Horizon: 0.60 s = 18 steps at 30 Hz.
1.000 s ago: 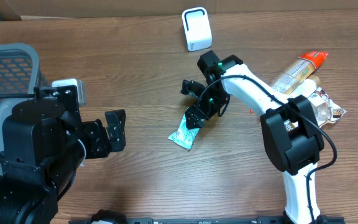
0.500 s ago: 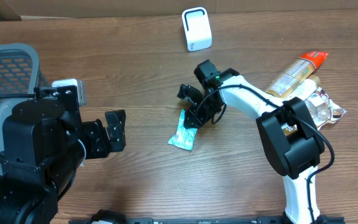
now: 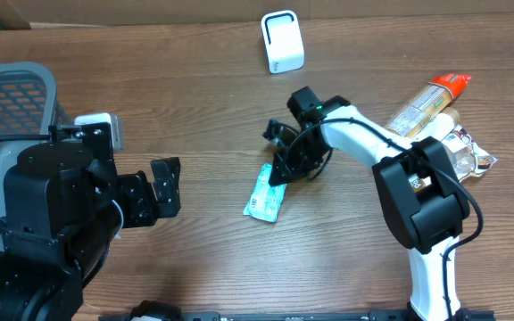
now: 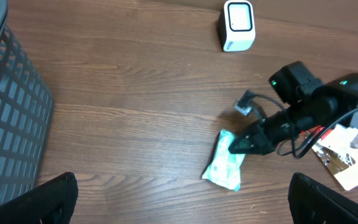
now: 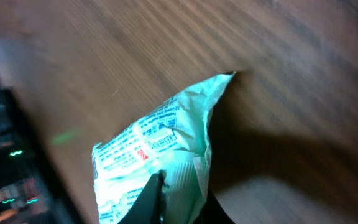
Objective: Scan the item barcode
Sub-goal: 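Drag the green packet and regrip it by its corner, then lift the green packet up toward the white scanner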
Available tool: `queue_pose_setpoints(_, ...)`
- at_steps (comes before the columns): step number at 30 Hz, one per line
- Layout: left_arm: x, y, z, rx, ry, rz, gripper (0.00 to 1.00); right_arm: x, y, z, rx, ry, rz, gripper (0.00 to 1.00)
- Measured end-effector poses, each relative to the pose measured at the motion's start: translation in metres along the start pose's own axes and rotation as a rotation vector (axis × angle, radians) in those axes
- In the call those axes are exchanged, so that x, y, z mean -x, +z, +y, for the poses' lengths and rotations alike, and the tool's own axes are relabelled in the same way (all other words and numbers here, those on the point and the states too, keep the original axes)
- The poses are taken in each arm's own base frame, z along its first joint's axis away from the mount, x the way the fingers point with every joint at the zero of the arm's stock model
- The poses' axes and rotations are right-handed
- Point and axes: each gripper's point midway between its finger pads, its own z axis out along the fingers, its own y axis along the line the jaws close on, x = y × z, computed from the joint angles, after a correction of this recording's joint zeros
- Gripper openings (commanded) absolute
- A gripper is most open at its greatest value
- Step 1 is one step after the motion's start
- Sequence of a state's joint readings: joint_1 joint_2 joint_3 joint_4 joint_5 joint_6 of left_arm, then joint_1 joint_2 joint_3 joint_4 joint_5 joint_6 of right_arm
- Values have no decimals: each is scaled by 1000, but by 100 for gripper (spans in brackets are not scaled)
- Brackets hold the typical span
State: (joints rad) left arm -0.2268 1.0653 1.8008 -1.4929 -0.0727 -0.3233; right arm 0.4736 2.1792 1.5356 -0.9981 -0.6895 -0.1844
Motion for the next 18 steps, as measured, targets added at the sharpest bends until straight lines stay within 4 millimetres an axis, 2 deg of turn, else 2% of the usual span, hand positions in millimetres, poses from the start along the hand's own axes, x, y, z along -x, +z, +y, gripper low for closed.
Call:
queue_pose_setpoints(4, 0, 0, 0, 0, 0, 0, 100, 15, -31, 10, 108, 32, -57, 4)
queue_pose_setpoints(7, 0, 0, 0, 0, 0, 0, 99, 30, -63, 21, 209, 10, -138, 4)
queue_pose_setpoints(10, 0, 0, 0, 0, 0, 0, 100, 38, -97, 30, 269, -19, -225, 4)
queue_pose_setpoints(13, 0, 0, 0, 0, 0, 0, 100, 39, -140, 41, 285, -51, -324, 4)
queue_pose_setpoints(18, 0, 0, 0, 0, 0, 0, 100, 30, -229, 57, 199, -93, -534, 4)
